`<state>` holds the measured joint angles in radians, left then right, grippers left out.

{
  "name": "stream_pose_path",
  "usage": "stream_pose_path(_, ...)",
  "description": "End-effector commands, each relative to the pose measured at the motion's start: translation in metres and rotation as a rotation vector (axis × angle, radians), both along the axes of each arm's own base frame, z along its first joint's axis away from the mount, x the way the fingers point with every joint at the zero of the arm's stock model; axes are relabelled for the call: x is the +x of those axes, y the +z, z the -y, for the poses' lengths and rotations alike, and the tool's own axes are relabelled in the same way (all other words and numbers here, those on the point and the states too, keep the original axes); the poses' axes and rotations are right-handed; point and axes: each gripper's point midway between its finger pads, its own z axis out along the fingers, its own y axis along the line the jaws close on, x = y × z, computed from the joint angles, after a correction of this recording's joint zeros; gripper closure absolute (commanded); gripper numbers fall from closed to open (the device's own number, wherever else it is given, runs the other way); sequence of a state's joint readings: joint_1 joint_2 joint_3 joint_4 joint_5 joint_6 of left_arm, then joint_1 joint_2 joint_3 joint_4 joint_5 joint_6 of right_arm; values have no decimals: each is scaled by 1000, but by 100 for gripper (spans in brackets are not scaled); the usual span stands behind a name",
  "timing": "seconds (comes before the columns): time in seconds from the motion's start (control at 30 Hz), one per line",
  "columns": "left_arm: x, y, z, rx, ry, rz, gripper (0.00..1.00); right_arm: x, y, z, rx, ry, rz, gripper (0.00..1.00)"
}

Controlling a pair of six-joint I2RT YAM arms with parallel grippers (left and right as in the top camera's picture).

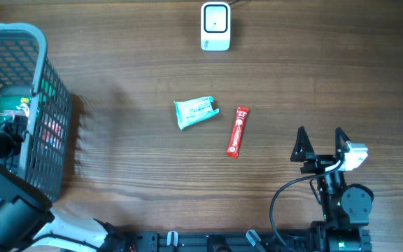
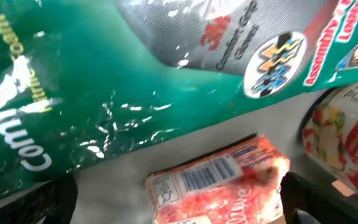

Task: Scan the item barcode
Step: 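Reach into the basket and grasp the orange-and-white box with the left gripper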

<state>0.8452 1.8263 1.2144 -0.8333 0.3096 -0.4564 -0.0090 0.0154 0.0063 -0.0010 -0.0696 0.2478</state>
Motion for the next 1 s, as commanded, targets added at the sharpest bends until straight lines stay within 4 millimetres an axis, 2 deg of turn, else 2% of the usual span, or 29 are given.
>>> stream_pose_path(0.0, -5, -8, 13, -41, -31, -19, 4, 0, 2, 0, -10, -4, 10, 0)
stream_pose_path(0.2, 0, -8, 9, -57, 81, -16, 0, 0, 2, 0, -9, -4, 10, 0)
stream_pose_path(0.37, 11, -6, 4, -33, 100, 14, 0, 0, 2, 0, -9, -4, 10, 0)
stream_pose_path(0.53, 22, -9, 17, 6, 83, -28, 0, 0, 2, 0, -9, -4, 10, 0)
stream_pose_path(0.77, 16, -15, 19, 52, 82, -104, 0, 0, 2, 0, -9, -4, 10, 0)
stream_pose_path(0.87, 9, -16, 19, 60, 84, -140, 5, 0, 2, 0, -9, -4, 10, 0)
stream_pose_path(0.97, 5, -17, 19, 63, 82, -159, 15, 0, 2, 0, -9, -4, 10, 0)
